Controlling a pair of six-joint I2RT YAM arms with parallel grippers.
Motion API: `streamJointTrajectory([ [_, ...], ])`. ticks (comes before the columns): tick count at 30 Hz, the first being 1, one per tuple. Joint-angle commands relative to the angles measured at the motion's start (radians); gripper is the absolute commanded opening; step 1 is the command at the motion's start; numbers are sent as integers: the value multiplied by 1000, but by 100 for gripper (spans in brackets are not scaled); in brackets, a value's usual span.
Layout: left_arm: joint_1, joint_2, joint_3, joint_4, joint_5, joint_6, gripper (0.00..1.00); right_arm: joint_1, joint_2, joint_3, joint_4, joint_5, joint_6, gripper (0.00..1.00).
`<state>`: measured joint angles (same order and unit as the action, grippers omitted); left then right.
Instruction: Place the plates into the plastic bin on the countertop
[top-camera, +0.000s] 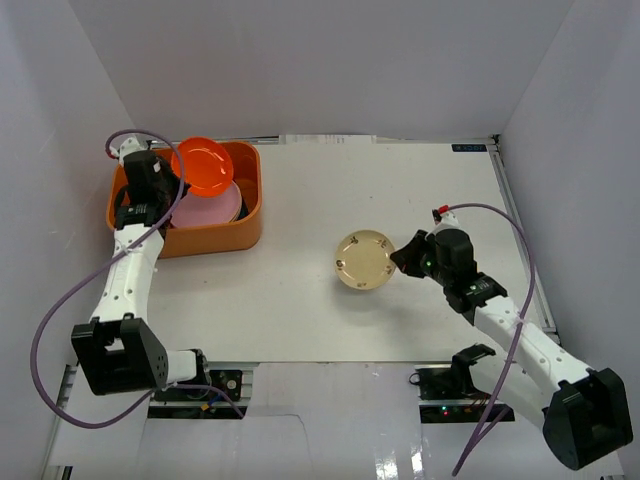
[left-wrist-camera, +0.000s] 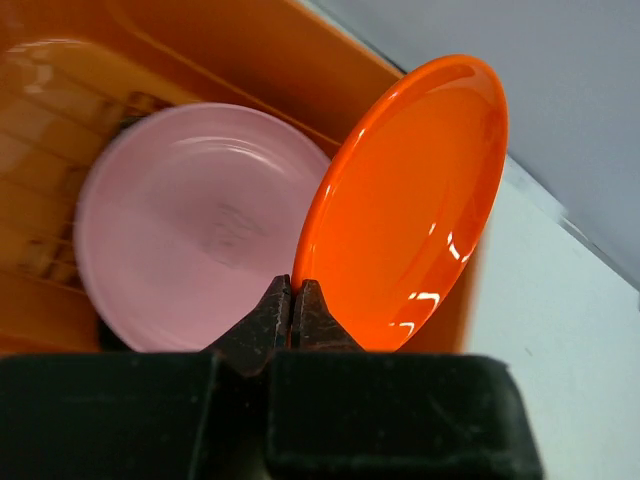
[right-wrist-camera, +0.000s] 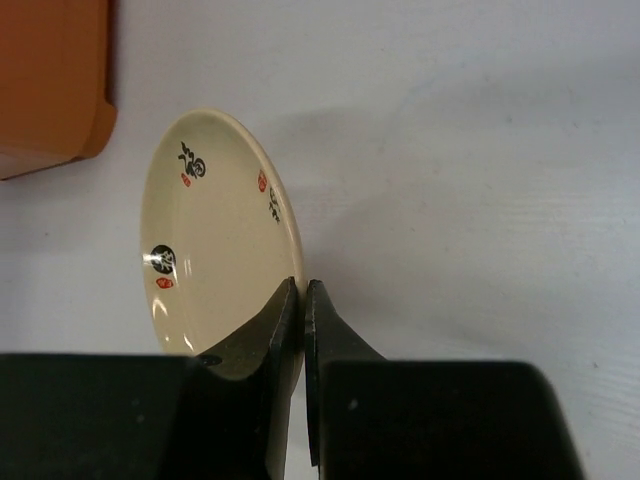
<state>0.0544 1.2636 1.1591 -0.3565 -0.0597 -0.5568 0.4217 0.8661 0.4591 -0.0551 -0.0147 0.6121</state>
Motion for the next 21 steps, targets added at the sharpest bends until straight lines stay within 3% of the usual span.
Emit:
streamJointTrajectory([
  [1, 76, 57, 2, 28, -74, -23, 0, 40, 57, 137, 159, -48, -43, 8],
  [7, 79, 105, -33, 40, -155, -20, 0, 138, 180, 262, 216, -15, -41, 8],
  [10, 79, 112, -52, 44, -147, -22, 23, 192, 269, 355, 235, 5, -46, 8],
  [11, 79, 109, -62, 45, -147, -25, 45, 207, 293, 383, 241, 9, -49, 8],
  [13, 79, 100, -75, 57, -155, -26, 68, 258, 373, 481, 242, 53, -61, 8],
  [14, 79, 83, -88, 62, -157, -29, 90, 275, 405, 518, 239, 62, -74, 8],
  [16, 79, 57, -110, 91, -143, -38, 98, 316, 497, 623, 251, 87, -77, 8],
  [21, 78, -64, -160, 137, -66, -58, 98, 390, 747, 892, 239, 128, -113, 8],
])
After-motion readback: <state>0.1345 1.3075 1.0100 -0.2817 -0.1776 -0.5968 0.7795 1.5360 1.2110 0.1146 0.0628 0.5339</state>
